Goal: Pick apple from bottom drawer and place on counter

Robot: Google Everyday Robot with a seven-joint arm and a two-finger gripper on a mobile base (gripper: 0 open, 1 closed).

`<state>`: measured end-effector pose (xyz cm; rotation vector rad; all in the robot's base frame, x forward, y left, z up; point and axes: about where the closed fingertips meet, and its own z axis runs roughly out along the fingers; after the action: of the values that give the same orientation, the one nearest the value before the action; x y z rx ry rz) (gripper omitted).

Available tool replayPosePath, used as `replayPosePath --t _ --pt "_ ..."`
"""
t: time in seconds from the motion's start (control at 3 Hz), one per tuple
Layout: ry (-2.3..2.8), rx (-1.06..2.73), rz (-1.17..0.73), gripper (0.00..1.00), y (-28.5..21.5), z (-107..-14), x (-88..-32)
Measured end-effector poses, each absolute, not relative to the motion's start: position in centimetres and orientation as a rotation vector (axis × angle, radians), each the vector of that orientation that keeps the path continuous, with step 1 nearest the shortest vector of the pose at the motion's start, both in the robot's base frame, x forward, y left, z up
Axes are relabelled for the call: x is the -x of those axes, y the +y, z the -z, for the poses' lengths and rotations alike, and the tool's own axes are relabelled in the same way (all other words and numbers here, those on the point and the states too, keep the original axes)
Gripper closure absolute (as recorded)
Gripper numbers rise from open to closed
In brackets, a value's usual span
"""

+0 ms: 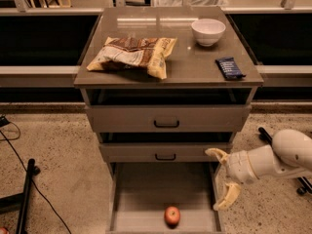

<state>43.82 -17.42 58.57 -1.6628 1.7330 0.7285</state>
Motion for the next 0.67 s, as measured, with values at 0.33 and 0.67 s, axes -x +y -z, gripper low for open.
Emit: replayPosePath --t 0.33,0.67 --pt "1.650 1.724 -0.783 0.00 -13.8 -56.9 -44.0" --pt "1.536 1.693 -0.863 0.00 -10.4 -50.1 -43.3"
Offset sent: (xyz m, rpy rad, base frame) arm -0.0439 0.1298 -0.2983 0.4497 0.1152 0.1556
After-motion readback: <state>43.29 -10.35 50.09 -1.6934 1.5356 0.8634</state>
